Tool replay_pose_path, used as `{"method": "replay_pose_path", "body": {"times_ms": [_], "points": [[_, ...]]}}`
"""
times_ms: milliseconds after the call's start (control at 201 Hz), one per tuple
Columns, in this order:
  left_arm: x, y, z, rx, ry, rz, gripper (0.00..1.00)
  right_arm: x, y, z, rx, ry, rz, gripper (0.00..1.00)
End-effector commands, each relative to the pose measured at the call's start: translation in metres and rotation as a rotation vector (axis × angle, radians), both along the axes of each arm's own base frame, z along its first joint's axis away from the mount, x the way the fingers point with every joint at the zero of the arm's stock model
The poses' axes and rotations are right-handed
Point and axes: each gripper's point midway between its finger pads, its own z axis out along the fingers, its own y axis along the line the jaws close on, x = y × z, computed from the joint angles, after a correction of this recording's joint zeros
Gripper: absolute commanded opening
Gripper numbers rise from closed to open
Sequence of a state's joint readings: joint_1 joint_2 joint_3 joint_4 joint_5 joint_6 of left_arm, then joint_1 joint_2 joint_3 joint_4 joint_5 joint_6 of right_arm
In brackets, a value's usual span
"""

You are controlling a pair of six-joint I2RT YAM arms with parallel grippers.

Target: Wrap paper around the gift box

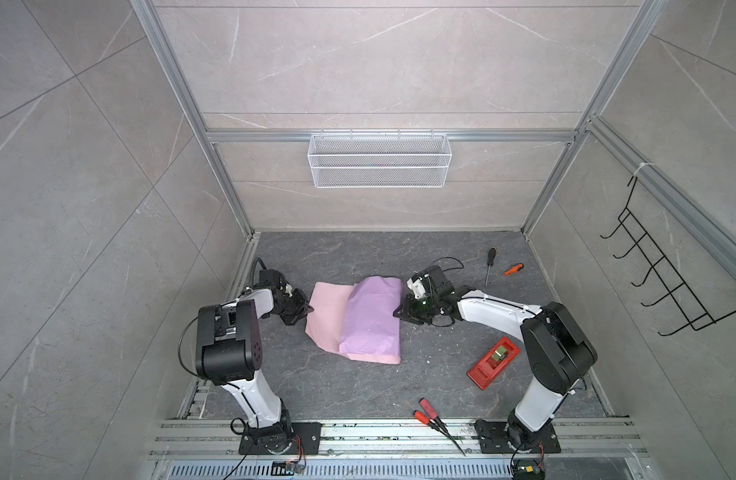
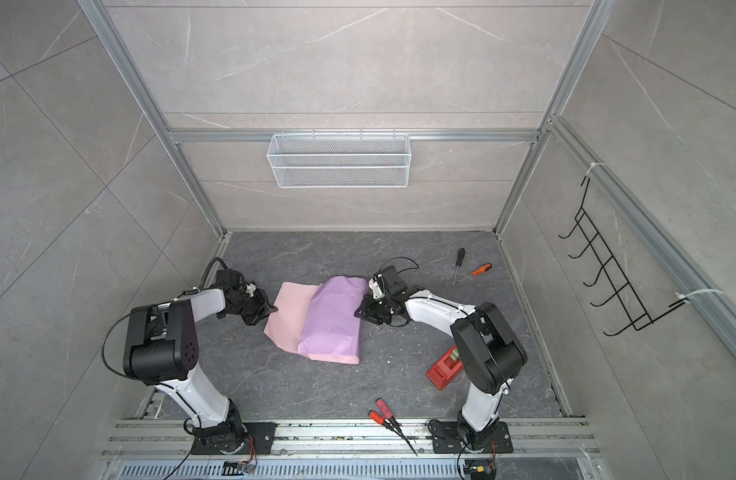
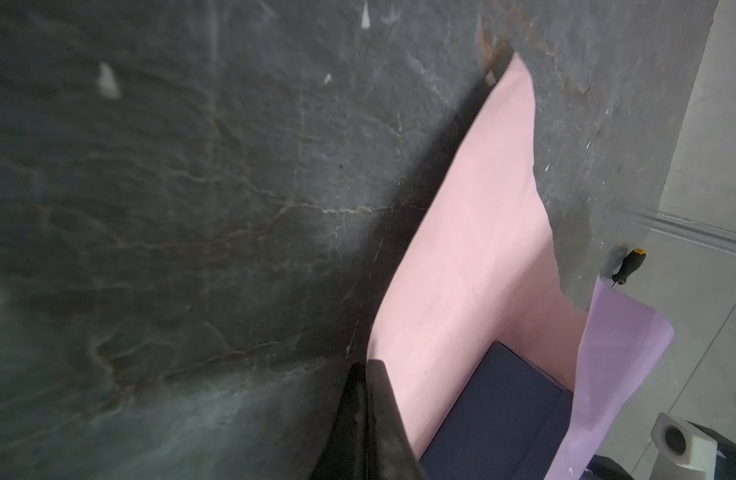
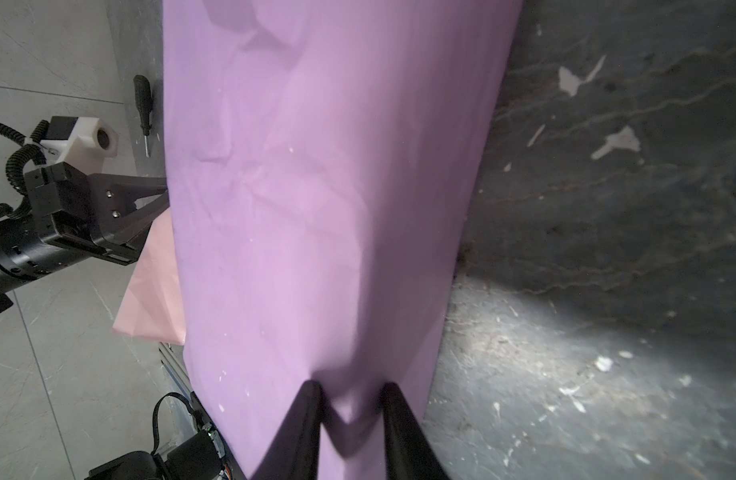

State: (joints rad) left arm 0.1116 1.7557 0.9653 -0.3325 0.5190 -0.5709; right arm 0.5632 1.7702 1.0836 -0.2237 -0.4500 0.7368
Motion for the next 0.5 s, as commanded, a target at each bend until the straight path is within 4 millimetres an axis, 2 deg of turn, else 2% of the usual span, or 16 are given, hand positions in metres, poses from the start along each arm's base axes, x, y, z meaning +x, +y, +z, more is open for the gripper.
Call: {"method": "replay_pose_path", "body": {"times_ms": [0, 144, 498], "points": [[0.005, -0.008, 0.037, 0.05, -0.11, -0.078, 0.0, -0.06, -0.058, -0.085, -0.319, 0.269, -0.013, 0.27], [0.001, -0.029, 0.061, 0.063, -0.187, -0.158, 0.0, -0.059, -0.057, -0.085, -0.318, 0.271, -0.014, 0.27], [-0.004, -0.082, 0.091, 0.042, -0.258, -0.322, 0.0, -0.057, -0.056, -0.086, -0.324, 0.275, -0.014, 0.26]]}}
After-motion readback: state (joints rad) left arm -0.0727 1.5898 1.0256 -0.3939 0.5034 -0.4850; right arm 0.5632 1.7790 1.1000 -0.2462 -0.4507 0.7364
